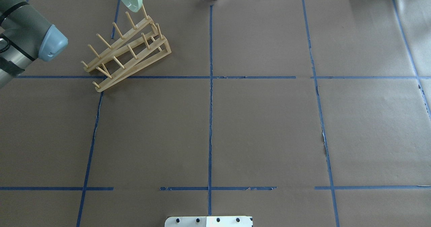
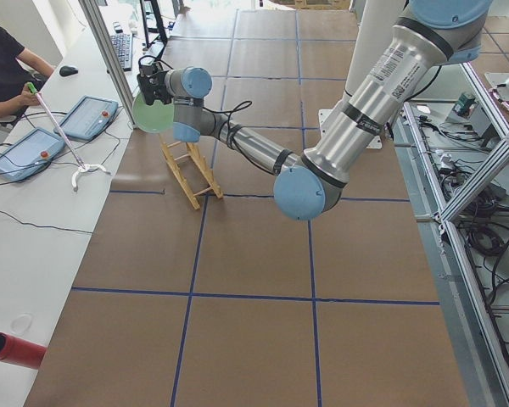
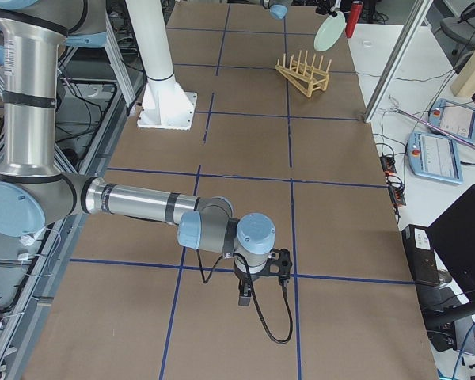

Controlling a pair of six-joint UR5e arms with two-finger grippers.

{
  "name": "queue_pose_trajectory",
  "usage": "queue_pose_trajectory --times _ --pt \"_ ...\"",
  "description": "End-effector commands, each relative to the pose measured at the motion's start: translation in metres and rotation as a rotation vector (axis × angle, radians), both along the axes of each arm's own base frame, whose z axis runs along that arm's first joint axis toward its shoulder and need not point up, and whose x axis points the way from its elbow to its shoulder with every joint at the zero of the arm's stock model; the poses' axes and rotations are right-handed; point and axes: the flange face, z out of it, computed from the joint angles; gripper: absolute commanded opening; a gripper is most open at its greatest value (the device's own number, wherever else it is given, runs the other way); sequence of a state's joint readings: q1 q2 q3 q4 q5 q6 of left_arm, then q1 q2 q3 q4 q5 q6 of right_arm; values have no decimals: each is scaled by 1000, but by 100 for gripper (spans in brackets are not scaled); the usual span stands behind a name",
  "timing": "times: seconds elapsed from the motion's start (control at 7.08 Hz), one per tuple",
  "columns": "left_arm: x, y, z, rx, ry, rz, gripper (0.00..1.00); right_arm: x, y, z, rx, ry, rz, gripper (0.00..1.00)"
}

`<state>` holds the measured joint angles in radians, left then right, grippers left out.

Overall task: Place plate on rack
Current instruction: 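Lower the upright plate into the slots of the wooden rack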

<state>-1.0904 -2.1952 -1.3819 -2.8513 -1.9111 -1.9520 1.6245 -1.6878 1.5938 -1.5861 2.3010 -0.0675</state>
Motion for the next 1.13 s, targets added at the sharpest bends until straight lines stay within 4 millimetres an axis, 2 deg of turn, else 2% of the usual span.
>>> queue_pose_trajectory --times 0.0,0.42,0.71,0.99 --pt "23 4 5 -1 3 20 0 0 0 0 0 0 0 100" --pt "44 7 16 -15 -7 30 0 0 0 0 0 0 0 100" --pt "66 15 23 -10 -6 62 0 0 1 0 -1 0 0 100" --pt "74 14 36 -16 -18 71 0 0 0 0 0 0 0 100"
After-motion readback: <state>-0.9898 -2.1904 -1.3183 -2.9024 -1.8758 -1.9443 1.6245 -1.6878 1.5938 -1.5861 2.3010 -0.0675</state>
